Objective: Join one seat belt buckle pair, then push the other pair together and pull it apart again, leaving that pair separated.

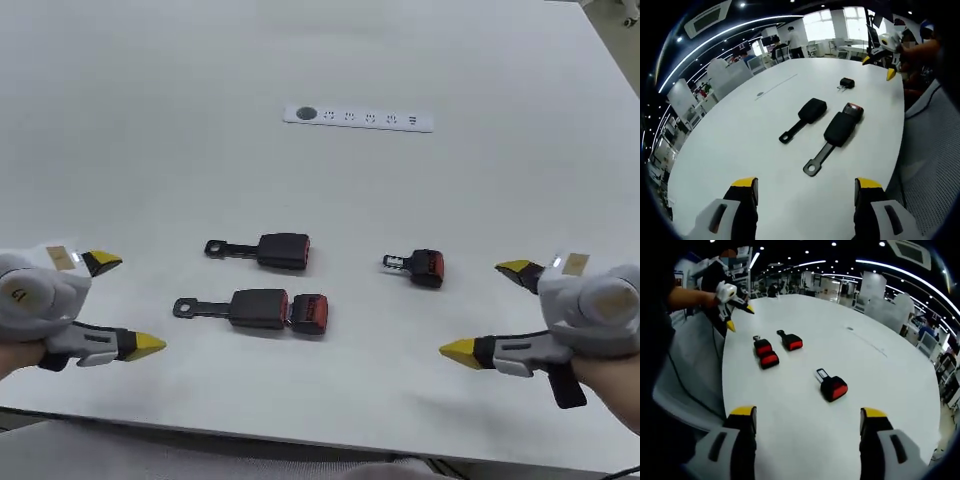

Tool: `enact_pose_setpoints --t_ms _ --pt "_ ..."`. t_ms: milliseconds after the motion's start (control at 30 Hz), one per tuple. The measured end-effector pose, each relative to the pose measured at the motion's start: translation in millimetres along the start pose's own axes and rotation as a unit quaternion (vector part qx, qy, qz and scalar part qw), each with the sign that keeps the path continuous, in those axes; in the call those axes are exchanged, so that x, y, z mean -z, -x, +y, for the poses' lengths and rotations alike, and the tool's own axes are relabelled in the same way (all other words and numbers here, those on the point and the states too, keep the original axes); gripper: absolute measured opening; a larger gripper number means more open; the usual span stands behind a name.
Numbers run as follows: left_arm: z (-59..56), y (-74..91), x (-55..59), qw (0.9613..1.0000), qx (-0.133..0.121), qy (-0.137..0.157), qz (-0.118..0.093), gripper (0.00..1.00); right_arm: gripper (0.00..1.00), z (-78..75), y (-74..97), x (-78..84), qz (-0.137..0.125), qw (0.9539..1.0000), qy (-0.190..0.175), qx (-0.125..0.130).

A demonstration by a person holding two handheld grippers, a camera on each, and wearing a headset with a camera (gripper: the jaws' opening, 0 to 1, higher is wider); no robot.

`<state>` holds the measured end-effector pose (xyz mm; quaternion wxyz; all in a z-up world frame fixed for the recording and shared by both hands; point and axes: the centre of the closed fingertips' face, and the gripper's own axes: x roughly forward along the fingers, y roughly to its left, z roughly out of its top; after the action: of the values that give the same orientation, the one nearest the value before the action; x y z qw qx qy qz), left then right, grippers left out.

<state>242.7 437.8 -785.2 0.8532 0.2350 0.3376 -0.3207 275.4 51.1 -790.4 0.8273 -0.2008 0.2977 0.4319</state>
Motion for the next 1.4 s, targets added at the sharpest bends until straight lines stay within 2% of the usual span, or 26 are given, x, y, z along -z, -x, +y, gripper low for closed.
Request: enact_pose_setpoints --t_ms 100,200,333,400,600,700,800,967,1167,1400 --pt "-3.8 7.3 5.1 1.0000 0.000 0.007 -0.002 0.84 0.91 4.7 3.9 1.5 -0.006 1.0000 0.000 0.004" --pt "-4.2 16.4 10.8 0.9994 -0.012 0.031 -0.010 0.88 0.98 6.3 7.4 3.0 -0.012 0.9999 -0.004 0.009" --pt "-1.6 24.8 16.0 0.9976 -0.033 0.058 -0.021 0.96 1.00 3.7 12.7 5.6 -0.016 0.9997 -0.011 0.018" --pt "-0.9 27.6 15.0 0.9967 -0.040 0.065 -0.029 0.98 1.00 2.4 15.6 6.5 -0.017 0.9995 -0.015 0.023" --pt "1.8 30.6 7.1 0.9960 -0.051 0.061 -0.041 1.00 1.00 3.4 20.8 9.6 -0.017 0.9991 -0.015 0.035" --pt "5.3 31.0 7.3 0.9953 -0.059 0.063 -0.044 1.00 1.00 6.6 21.9 8.6 -0.018 0.9991 -0.017 0.035" --pt "5.2 30.7 10.7 0.9949 -0.057 0.075 -0.037 1.00 1.00 8.4 23.5 6.3 -0.022 0.9989 -0.021 0.035" --pt "3.2 31.1 7.6 0.9955 -0.055 0.066 -0.038 1.00 1.00 7.1 23.3 6.3 -0.024 0.9989 -0.021 0.035" --pt "0.9 29.6 11.6 0.9961 -0.052 0.064 -0.031 1.00 1.00 6.6 23.0 8.0 -0.017 0.9989 -0.019 0.039" --pt "-0.6 28.2 12.8 0.9965 -0.050 0.061 -0.028 1.00 0.99 7.0 21.0 6.3 -0.020 0.9989 -0.022 0.036"
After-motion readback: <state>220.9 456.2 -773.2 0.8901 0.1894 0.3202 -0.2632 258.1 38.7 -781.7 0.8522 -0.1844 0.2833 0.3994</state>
